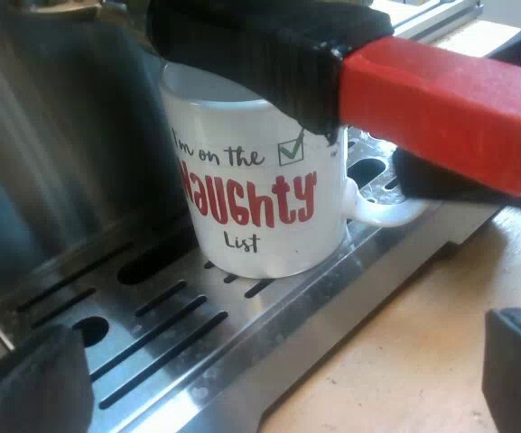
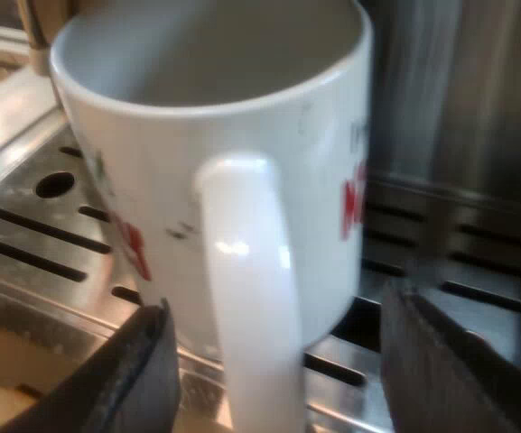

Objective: Place mug into machine

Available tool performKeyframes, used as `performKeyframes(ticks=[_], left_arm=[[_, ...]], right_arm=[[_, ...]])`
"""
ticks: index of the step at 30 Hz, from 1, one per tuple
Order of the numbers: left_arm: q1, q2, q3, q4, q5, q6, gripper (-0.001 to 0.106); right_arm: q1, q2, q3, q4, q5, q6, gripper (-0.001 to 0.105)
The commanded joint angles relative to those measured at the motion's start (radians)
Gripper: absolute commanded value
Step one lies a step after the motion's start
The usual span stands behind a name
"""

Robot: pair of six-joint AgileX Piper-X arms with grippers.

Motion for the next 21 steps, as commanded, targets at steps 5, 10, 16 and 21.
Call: performKeyframes(ticks=[5,10,16,21], left_arm=[[-0.006,-0.002,-0.004,-0.017,-0.001,-0.024,0.089],[-0.006,-0.002,-0.004,-0.017,-0.001,-0.024,0.089],[-0.006,-0.002,-0.004,-0.017,-0.001,-0.027,0.089],[-0.006,-0.002,-0.004,-0.017,-0.001,-0.027,0.089]], right_arm=[[-0.002,0.123,-0.023,-0.171,0.002,-0.005,0.052],[-0.002,0.186,-0.095,-0.171,0.002,-0.005,0.052],[-0.002,0.247,-0.186,-0.157,0.002,-0.005,0.052],[-0.002,0.272,-0.227,-0.157,0.002,-0.005,0.052]])
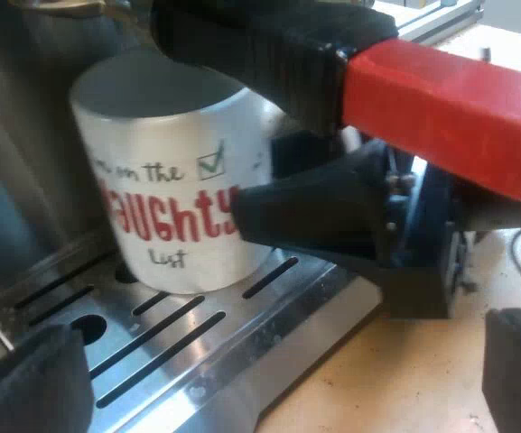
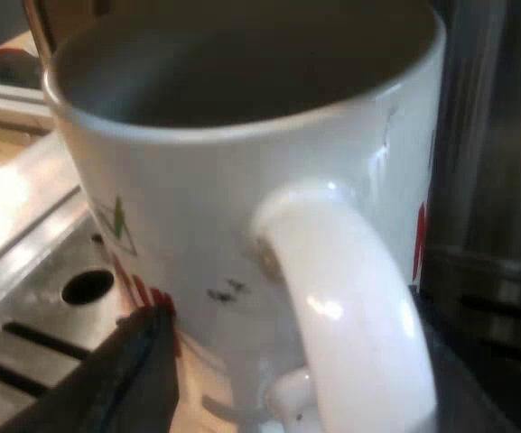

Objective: Place mug into machine

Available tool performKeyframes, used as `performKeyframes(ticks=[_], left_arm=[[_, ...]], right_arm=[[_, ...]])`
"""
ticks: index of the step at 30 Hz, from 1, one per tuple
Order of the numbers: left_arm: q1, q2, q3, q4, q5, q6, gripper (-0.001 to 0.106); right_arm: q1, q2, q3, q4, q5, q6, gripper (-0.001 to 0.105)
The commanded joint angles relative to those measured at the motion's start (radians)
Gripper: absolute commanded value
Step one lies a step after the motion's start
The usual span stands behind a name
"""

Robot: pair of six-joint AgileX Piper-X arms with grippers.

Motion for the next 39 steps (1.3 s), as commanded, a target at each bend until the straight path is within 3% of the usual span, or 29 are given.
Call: performKeyframes(ticks=[1,9,18,24,30,39], left_arm=[[-0.006,-0.002,-0.004,-0.017,-0.001,-0.014,0.089],[-0.006,-0.002,-0.004,-0.017,-0.001,-0.014,0.089],[-0.006,-0.002,-0.004,-0.017,-0.001,-0.014,0.089],[-0.006,-0.038,-0.018,-0.006,-0.001,-0.022,0.089],[-0.006,-0.141,-0.102,0.148,-0.001,-0.030,0.089],[-0.006,-0.258,-0.263,0.437,-0.001,-0.021,0.089]], right_arm=[[-0.002,0.027,-0.061,-0.012,0.000,-0.005,0.052],[-0.002,0.039,-0.085,0.008,0.004,-0.005,0.052],[0.001,-0.066,-0.073,0.335,0.030,0.014,0.052],[0.001,-0.204,-0.004,0.450,0.030,0.018,0.052],[0.019,-0.377,0.054,0.601,0.028,0.032,0.052],[0.133,-0.578,0.054,0.758,0.059,0.032,0.052]])
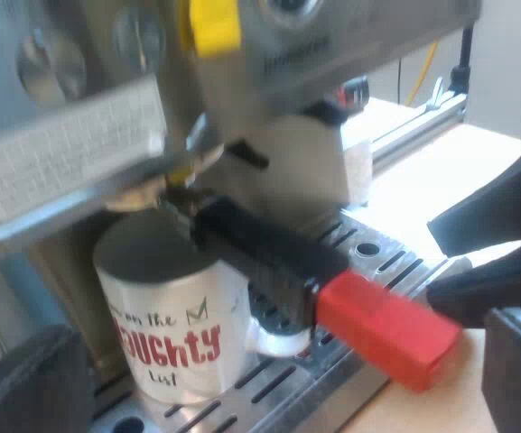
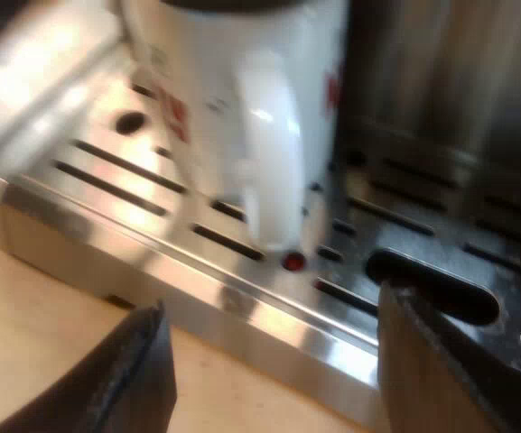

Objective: Place mug into machine

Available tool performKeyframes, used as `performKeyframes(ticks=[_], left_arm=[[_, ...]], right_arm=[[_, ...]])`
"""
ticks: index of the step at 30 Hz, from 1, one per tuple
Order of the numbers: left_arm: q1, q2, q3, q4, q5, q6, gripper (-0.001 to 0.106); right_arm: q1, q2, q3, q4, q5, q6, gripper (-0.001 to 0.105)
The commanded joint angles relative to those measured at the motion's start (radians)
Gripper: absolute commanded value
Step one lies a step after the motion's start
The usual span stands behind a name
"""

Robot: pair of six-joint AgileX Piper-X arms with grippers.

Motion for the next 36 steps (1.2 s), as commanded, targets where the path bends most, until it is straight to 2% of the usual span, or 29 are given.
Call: performKeyframes(ticks=[1,3,6,10,11,18,20,23,36], left_arm=[[-0.006,-0.036,-0.059,0.084,-0.001,-0.003,0.089],[-0.006,-0.051,-0.092,0.128,-0.001,0.005,0.089],[-0.006,-0.075,-0.146,0.185,-0.001,0.008,0.089],[-0.006,-0.098,-0.207,0.248,-0.001,0.008,0.089],[-0.006,-0.100,-0.219,0.260,-0.001,0.008,0.089],[-0.006,-0.100,-0.244,0.272,-0.001,0.008,0.089],[-0.006,-0.100,-0.244,0.272,-0.001,0.008,0.089],[-0.006,-0.100,-0.245,0.272,-0.001,0.008,0.089],[-0.006,-0.100,-0.245,0.272,-0.001,0.008,0.089]], right_arm=[[0.038,-0.050,-0.004,0.007,0.037,0.000,0.052],[0.065,-0.080,-0.006,0.007,0.069,0.000,0.048],[0.111,-0.116,-0.011,0.005,0.104,0.000,0.032],[0.159,-0.147,-0.030,-0.001,0.111,0.000,0.003],[0.163,-0.146,-0.041,-0.003,0.111,0.000,0.000],[0.166,-0.121,-0.101,-0.030,0.172,0.000,0.000],[0.166,-0.093,-0.120,-0.058,0.195,-0.024,0.000],[0.154,-0.043,-0.146,-0.103,0.195,-0.053,0.000],[0.073,0.131,-0.314,-0.152,0.154,-0.054,0.000]])
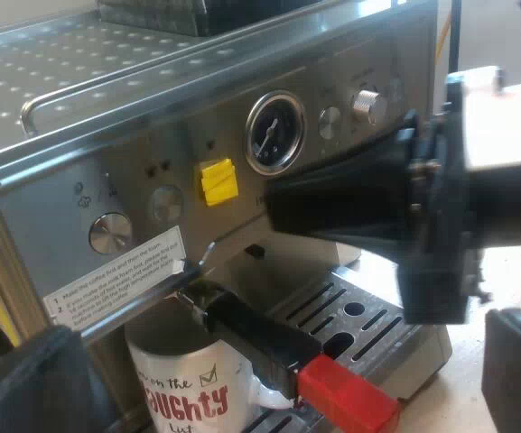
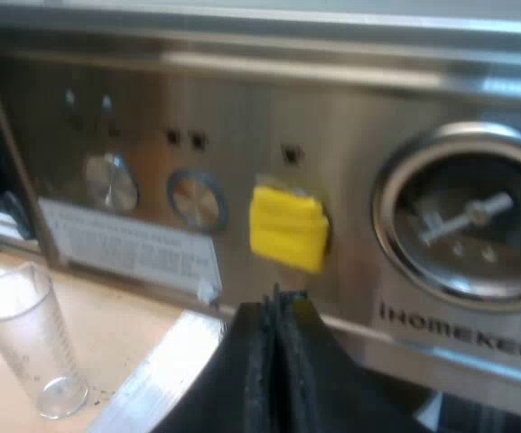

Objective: Place mug into machine

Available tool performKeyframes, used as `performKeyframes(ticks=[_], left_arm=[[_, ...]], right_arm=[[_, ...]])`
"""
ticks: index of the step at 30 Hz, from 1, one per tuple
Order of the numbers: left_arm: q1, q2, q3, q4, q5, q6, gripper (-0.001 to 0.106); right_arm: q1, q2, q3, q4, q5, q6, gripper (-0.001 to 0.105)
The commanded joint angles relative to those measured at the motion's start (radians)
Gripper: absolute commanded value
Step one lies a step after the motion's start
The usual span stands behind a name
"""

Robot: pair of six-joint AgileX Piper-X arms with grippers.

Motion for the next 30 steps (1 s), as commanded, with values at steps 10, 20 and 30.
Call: performKeyframes(ticks=[10,20,30], left_arm=[[-0.006,-0.005,-0.011,-0.007,0.013,0.000,0.089],[-0.006,-0.005,-0.011,-0.007,0.023,0.000,0.089],[-0.006,-0.005,-0.011,-0.009,0.021,0.000,0.089]], right_arm=[[-0.053,0.086,-0.099,-0.020,-0.006,-0.040,0.000],[-0.111,0.094,-0.100,-0.019,0.066,-0.040,0.000],[-0.014,0.034,-0.100,0.142,-0.100,0.005,0.018]])
